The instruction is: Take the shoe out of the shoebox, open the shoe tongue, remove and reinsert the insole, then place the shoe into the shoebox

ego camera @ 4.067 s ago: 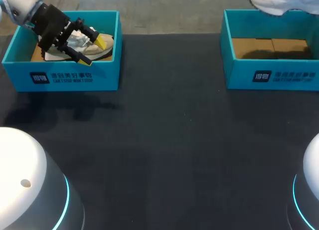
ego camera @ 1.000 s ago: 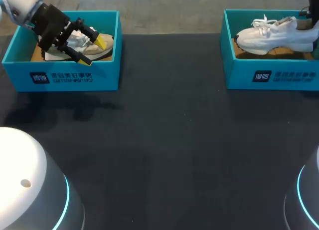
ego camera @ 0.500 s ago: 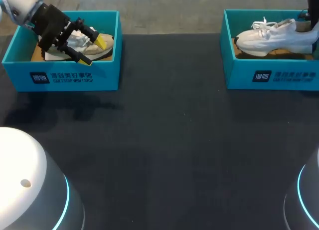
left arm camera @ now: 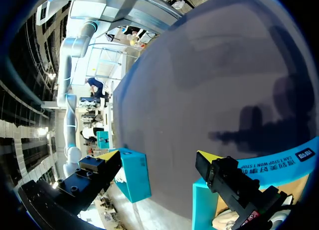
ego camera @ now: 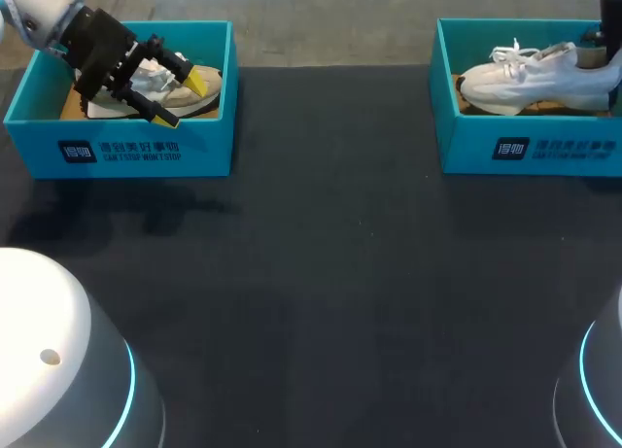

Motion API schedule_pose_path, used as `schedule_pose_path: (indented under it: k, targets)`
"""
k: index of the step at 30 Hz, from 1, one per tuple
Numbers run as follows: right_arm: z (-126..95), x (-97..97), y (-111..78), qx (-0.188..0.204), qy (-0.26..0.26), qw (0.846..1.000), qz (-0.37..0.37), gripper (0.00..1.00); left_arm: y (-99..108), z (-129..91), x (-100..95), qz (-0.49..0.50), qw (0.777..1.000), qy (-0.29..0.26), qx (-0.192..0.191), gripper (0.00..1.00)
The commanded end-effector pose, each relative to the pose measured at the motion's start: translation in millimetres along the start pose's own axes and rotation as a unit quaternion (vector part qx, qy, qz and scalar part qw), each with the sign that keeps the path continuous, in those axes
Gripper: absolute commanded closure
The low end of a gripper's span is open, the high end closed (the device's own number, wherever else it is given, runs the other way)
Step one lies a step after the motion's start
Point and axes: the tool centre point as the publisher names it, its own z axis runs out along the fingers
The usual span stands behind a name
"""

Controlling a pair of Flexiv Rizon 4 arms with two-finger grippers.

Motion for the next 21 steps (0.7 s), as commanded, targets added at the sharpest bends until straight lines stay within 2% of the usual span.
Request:
schedule_pose_path:
  k: [1,21]
  targets:
    - [-1,-2.3,-10.3,-0.006,0.003,1.0,0.003,1.0,0,-1,-0.1,0.001,1.0,0.002,0.001,0.0]
    - [8,-1.7,-41.9,-0.002,-0.001,1.0,0.01,1.0,0,-1,-0.1,0.001,1.0,0.002,0.001,0.0]
